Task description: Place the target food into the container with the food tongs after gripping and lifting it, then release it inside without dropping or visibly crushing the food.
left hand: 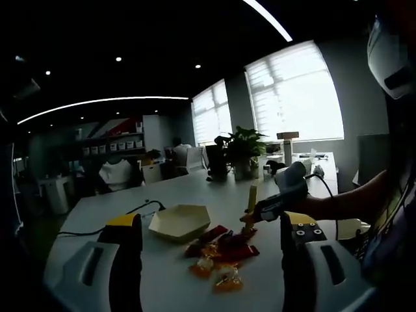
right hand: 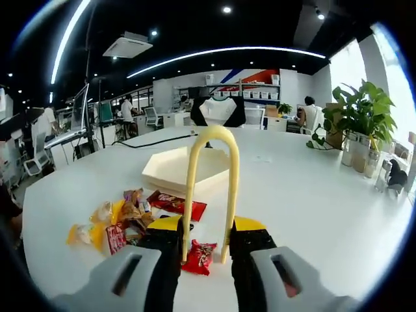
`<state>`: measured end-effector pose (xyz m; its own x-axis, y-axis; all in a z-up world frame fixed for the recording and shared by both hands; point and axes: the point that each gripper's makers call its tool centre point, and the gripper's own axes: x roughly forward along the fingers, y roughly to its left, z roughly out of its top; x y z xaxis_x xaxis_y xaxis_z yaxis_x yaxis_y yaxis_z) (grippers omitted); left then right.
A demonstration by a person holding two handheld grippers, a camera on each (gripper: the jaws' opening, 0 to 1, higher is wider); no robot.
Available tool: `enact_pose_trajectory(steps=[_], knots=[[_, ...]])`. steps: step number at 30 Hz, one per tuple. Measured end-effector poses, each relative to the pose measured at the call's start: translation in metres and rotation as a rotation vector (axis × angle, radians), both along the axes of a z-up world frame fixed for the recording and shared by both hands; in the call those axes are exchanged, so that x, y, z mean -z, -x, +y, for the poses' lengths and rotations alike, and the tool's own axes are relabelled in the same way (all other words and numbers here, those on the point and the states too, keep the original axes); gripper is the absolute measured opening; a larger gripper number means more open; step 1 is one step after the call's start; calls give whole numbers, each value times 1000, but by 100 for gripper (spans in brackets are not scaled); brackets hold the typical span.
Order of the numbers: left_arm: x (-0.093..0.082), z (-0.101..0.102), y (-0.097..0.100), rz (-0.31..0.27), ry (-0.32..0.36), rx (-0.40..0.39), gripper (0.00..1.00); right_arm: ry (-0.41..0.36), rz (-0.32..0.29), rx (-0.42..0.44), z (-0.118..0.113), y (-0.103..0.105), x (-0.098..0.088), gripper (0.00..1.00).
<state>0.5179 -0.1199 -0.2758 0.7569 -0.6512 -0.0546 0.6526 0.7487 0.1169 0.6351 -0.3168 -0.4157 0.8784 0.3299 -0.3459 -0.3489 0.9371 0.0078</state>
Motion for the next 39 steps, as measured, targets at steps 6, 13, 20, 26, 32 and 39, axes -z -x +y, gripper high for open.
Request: enact_pose_trajectory(steps=[6,13,20,26,32,39], knots=[[-1,3,0,-2,2,-9,92,63,-16,-18,5,1,1,23],[-1,5,0,-7,-4,-15,92,45,7,-14,8,0,2,15],[1,5,1,-1,-9,-15,91,8,7,-4,8,1,3,12],[-1,4,3,-3,-18,-10,90,8,-2,-7,10,2,2,13],[-3,7,3,-7,-20,-20,90,-25,2,5,7,1,1,13],[-2,8,2,-7,-24,-25,89,-16,-10,2,5,0,-4,13]])
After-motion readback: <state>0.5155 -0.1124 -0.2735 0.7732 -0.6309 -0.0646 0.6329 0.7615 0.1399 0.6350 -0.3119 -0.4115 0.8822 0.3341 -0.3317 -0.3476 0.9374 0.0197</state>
